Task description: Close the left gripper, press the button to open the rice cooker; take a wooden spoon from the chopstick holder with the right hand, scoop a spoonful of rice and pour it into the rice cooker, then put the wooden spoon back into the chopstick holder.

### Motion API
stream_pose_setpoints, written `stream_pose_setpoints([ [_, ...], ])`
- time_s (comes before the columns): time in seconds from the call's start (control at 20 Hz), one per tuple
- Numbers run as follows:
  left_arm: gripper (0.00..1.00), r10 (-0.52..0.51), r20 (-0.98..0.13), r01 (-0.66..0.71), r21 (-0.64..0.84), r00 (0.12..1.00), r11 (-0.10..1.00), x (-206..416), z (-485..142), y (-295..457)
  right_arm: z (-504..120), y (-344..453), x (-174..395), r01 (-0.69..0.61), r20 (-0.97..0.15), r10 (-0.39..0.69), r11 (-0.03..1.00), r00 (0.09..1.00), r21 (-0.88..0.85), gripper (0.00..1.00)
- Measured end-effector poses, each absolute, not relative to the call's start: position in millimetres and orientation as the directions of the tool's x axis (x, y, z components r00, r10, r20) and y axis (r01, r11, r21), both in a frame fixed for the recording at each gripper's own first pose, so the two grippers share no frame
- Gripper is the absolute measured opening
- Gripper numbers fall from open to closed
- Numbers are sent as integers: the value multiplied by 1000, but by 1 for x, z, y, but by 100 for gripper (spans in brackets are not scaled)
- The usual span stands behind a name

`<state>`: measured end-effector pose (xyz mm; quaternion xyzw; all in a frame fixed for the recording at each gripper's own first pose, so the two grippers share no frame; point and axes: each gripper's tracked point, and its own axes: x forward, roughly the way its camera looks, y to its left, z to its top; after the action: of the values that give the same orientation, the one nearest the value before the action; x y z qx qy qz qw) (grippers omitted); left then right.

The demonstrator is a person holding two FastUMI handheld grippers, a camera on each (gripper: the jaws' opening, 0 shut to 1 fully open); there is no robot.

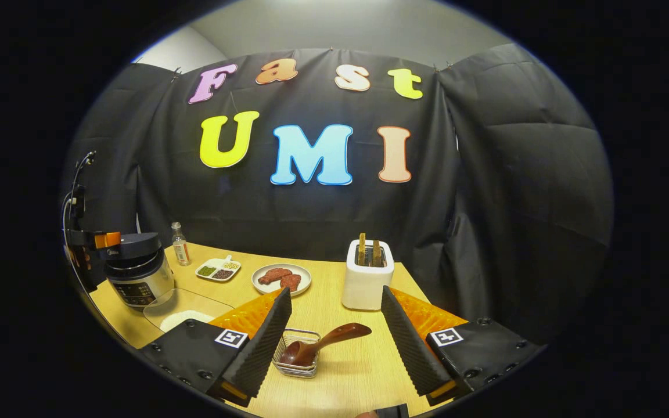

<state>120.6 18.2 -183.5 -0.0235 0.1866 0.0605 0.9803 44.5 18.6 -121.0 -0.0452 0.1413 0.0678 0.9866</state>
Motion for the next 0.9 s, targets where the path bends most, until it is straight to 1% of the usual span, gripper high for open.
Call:
stream_pose_setpoints([
  [0.25,84,130,-388,-134,16,912,991,119,-211,10,-122,13,42,-155,-293,128,985,948,-72,99],
  [0.3,86,134,-393,-137,22,910,990,118,-215,9,-121,11,41,-154,-293,127,985,948,-72,100],
  [0.45,84,151,-384,-151,32,911,988,115,-219,11,-122,4,35,-150,-289,121,986,950,-79,100],
  [0.6,87,161,-357,-159,34,920,987,115,-220,9,-124,2,35,-151,-293,123,985,948,-77,100],
  [0.65,87,163,-375,-161,37,912,986,116,-229,8,-124,3,34,-153,-291,125,985,948,-76,100],
  [0.8,88,167,-371,-176,9,914,984,113,-230,6,-121,2,31,-161,-280,135,984,950,-74,100],
  [0.85,88,165,-345,-175,2,924,985,115,-223,5,-119,3,30,-166,-274,140,984,951,-70,100],
  [0.9,87,161,-345,-166,15,925,986,114,-225,4,-116,4,29,-171,-264,148,983,953,-67,100],
])
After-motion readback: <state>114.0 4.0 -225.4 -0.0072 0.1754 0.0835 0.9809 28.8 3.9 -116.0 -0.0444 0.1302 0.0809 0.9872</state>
